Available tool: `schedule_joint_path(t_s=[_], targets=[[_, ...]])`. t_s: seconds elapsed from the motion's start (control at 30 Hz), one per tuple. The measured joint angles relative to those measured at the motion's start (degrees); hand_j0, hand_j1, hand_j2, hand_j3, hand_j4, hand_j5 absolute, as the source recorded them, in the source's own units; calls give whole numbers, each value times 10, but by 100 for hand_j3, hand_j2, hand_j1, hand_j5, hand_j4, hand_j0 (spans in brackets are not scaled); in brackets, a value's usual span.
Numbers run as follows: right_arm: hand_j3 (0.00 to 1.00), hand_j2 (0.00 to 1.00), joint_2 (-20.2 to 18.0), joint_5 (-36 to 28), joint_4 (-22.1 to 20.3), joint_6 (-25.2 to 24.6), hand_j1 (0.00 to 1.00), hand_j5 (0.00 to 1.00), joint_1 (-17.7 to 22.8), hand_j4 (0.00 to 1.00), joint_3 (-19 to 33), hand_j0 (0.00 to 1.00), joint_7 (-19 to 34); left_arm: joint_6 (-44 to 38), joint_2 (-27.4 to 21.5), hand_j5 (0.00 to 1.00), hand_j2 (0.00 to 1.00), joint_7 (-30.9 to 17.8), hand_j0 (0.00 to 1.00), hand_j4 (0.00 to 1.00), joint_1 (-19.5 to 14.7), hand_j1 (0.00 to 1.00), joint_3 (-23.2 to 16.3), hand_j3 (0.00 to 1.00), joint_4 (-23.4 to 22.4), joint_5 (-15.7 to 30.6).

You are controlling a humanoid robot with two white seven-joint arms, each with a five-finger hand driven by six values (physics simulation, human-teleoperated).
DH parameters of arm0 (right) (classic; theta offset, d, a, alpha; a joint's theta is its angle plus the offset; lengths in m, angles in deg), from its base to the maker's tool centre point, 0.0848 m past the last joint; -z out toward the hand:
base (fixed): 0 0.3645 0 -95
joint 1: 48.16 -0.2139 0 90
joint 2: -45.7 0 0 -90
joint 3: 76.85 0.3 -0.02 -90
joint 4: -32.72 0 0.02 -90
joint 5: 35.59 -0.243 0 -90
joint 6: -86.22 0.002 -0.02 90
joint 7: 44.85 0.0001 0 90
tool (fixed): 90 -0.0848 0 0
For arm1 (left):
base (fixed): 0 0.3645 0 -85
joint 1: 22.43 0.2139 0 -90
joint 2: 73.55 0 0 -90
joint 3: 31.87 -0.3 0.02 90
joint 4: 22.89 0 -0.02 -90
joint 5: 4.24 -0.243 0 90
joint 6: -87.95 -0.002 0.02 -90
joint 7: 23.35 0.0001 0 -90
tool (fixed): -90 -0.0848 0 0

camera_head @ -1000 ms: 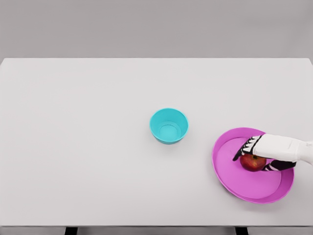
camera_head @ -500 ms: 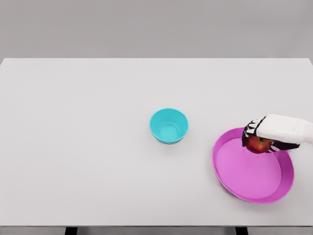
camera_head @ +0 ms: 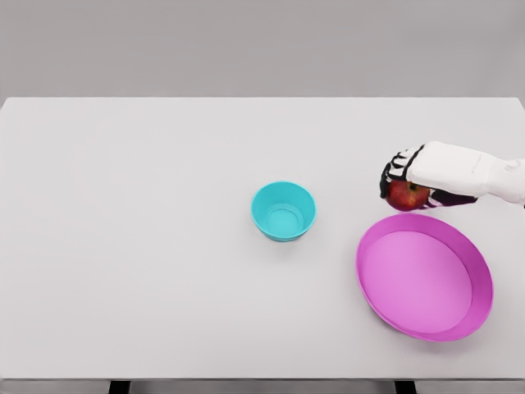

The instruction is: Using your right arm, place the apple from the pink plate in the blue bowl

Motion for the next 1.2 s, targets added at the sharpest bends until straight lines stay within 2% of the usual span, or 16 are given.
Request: schedule_joint_path(t_s=[0.23, 0.47, 0.83, 1.2], targets=[[41, 41, 65, 26, 0, 0, 41, 41, -11, 41, -4, 41, 0, 0, 0, 100, 100, 0, 100, 100, 0, 100, 0, 100, 0, 0], [41, 41, 123, 55, 1, 0, 41, 41, -31, 41, -32, 41, 0, 0, 0, 100, 100, 0, 100, 100, 0, 100, 0, 100, 0, 0], [41, 41, 177, 86, 5, 1, 41, 41, -73, 41, -85, 41, 0, 0, 0, 100, 100, 0, 100, 100, 0, 100, 0, 100, 0, 0], [42, 42, 218, 102, 64, 0, 42, 42, -115, 42, -148, 42, 0, 0, 0, 100, 100, 0, 100, 100, 0, 100, 0, 100, 0, 0]])
